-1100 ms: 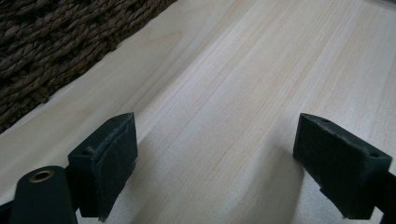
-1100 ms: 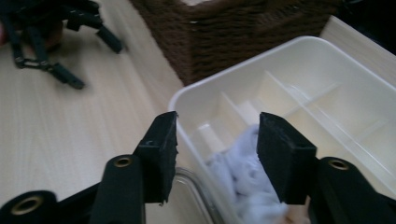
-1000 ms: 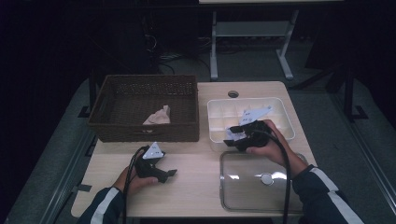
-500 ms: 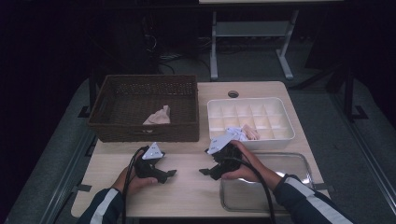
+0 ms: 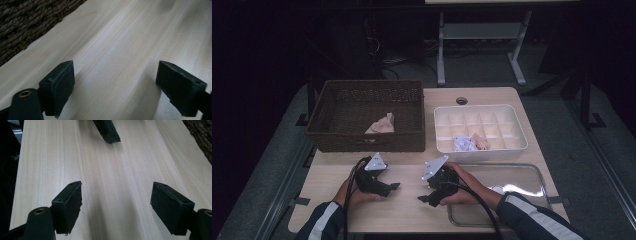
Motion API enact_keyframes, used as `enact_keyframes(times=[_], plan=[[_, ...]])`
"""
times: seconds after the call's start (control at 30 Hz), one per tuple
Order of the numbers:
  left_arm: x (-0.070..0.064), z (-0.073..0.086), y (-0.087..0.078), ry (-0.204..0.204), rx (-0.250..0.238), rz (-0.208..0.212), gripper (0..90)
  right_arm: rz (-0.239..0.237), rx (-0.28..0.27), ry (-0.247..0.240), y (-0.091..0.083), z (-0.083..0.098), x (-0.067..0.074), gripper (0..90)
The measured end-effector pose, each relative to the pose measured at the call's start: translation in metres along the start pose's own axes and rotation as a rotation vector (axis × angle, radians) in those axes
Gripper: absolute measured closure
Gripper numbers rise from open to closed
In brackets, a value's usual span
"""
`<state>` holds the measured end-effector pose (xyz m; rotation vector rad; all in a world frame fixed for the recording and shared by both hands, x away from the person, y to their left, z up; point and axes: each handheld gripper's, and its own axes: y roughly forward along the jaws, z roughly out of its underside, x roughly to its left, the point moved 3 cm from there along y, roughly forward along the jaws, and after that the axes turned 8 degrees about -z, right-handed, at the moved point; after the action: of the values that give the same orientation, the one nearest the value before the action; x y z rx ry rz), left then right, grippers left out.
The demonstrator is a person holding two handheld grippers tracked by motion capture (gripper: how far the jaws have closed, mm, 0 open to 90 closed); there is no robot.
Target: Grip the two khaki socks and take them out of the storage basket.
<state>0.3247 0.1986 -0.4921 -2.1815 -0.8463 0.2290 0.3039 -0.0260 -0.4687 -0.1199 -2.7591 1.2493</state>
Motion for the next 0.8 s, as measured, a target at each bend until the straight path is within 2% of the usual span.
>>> enact_keyframes(times=[0.07,0.1,0.2,0.3,0.37,0.43,0.5,0.53,0.57,0.63,0.67,0.73,0.8], plan=[[-0.002,-0.003,-0.007,0.022,-0.005,0.035,21.9,-0.002,-0.007,-0.001,-0.001,0.001,0.002,24.6],[-0.003,-0.004,-0.01,0.024,-0.015,0.038,21.9,-0.006,-0.011,0.001,-0.001,0.001,0.002,24.6],[-0.001,-0.012,-0.024,0.013,-0.063,0.037,20.6,-0.008,-0.006,-0.015,0.001,0.001,0.004,24.6],[0.004,-0.024,-0.04,-0.02,-0.117,0.037,17.4,-0.019,-0.007,-0.022,0.003,0.001,0.006,24.6],[0.009,-0.033,-0.056,0.008,-0.161,0.001,17.0,-0.02,-0.001,-0.021,0.004,0.001,0.007,24.6],[0.019,-0.045,-0.071,0.003,-0.2,-0.009,16.9,-0.019,0.003,-0.025,0.005,0.002,0.006,24.6],[0.033,-0.059,-0.085,0.022,-0.219,-0.051,16.3,-0.025,-0.001,-0.025,0.005,0.002,0.006,24.6],[0.039,-0.065,-0.09,0.014,-0.225,-0.06,15.6,-0.024,0.001,-0.026,0.005,0.002,0.006,24.7],[0.046,-0.071,-0.095,0.027,-0.225,-0.07,15.6,-0.02,0.003,-0.029,0.006,0.002,0.006,26.7],[0.061,-0.083,-0.1,0.034,-0.227,-0.109,15.6,-0.029,0.003,-0.028,0.006,0.003,0.008,28.1],[0.068,-0.089,-0.1,0.021,-0.24,-0.112,15.6,-0.024,0.007,-0.032,0.006,0.003,0.008,28.1],[0.08,-0.099,-0.099,0.015,-0.234,-0.133,15.6,-0.032,0.002,-0.036,0.007,0.003,0.008,26.9],[0.09,-0.107,-0.094,0.006,-0.225,-0.131,15.5,-0.036,0.006,-0.032,0.008,0.004,0.009,26.3]])
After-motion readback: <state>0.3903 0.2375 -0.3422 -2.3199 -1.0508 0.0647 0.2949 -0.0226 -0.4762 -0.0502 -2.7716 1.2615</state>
